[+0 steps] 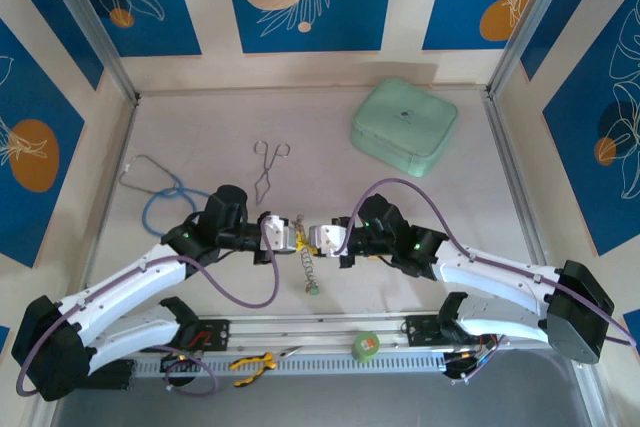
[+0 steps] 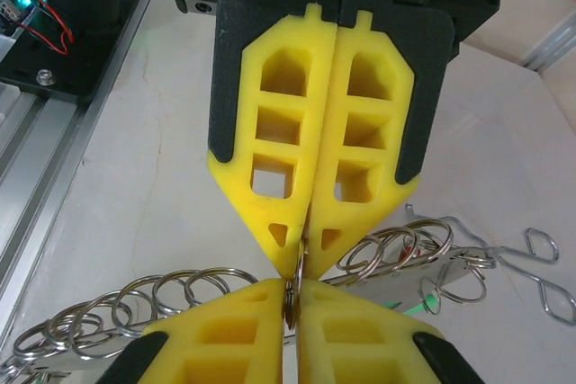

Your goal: Put the keys on the keyring

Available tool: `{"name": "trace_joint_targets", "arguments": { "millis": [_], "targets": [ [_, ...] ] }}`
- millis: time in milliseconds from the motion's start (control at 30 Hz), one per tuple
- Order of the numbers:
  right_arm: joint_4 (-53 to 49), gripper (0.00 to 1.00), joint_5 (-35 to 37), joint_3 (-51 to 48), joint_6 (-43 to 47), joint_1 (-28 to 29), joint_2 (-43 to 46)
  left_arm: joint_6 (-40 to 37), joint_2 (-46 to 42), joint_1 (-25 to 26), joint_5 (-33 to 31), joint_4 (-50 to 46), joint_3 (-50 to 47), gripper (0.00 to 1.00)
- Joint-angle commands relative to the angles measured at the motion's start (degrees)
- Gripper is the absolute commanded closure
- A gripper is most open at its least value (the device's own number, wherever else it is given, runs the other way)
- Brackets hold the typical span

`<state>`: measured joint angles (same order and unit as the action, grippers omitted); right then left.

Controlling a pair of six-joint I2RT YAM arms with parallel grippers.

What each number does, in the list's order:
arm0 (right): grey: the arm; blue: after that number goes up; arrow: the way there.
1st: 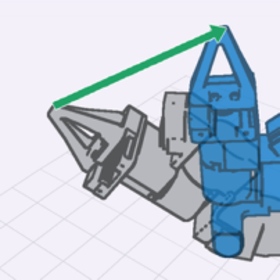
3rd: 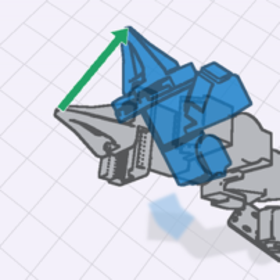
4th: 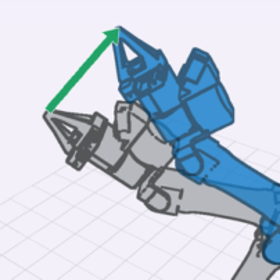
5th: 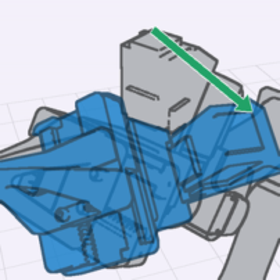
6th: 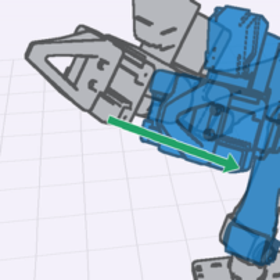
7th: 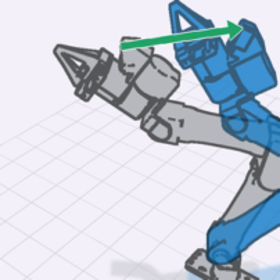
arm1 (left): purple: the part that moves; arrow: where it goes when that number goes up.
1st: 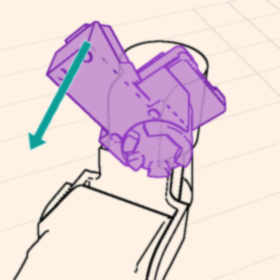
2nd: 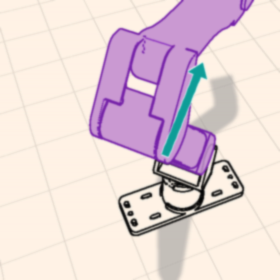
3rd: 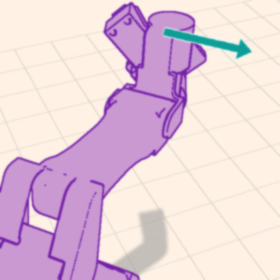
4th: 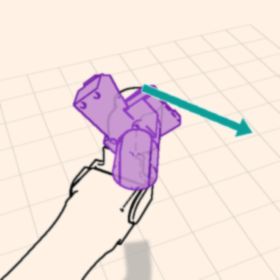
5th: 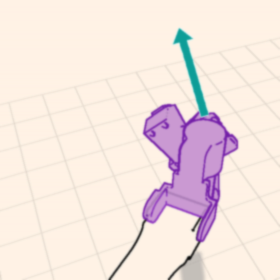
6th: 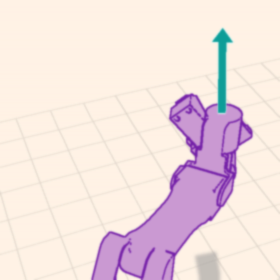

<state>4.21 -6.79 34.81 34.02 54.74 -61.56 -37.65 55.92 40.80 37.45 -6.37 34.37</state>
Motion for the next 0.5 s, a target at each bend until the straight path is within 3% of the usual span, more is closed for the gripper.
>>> {"name": "trace_joint_targets", "arguments": {
  "millis": [0, 100, 200, 300, 333, 400, 467],
  "targets": [
    [3.9, 0.87, 0.0, -0.4, -0.7, 0.1, -1.0, -0.7, -0.7, 1.2, 2.5, 3.3, -0.7, 1.00],
    [4.2, 0.89, 0.0, -0.3, -0.7, 0.1, -1.5, -0.5, -0.8, 1.2, 3.2, 3.8, -0.9, 1.00],
    [4.6, 1.00, -0.1, -0.3, -0.7, 0.1, -1.8, -0.4, -0.8, 1.3, 3.8, 4.3, -0.9, 1.00],
    [5.3, 1.00, 0.6, -0.6, -1.2, -0.3, -1.4, -0.2, -0.9, 1.3, 2.8, 4.5, -1.0, 0.98],
    [5.5, 1.00, 1.2, -0.9, -1.6, -0.7, -1.0, 0.2, -1.2, 1.4, 1.7, 4.9, -1.1, 0.75],
    [5.7, 1.00, 2.6, -1.5, -3.3, -1.9, 0.2, 1.9, -2.5, 1.3, -1.7, 7.1, -2.2, 0.43],
    [5.3, 1.00, 4.7, -2.1, -5.5, -3.8, 1.9, 5.0, -4.8, 1.3, -6.0, 10.1, -3.6, 0.28]
  ]
}}
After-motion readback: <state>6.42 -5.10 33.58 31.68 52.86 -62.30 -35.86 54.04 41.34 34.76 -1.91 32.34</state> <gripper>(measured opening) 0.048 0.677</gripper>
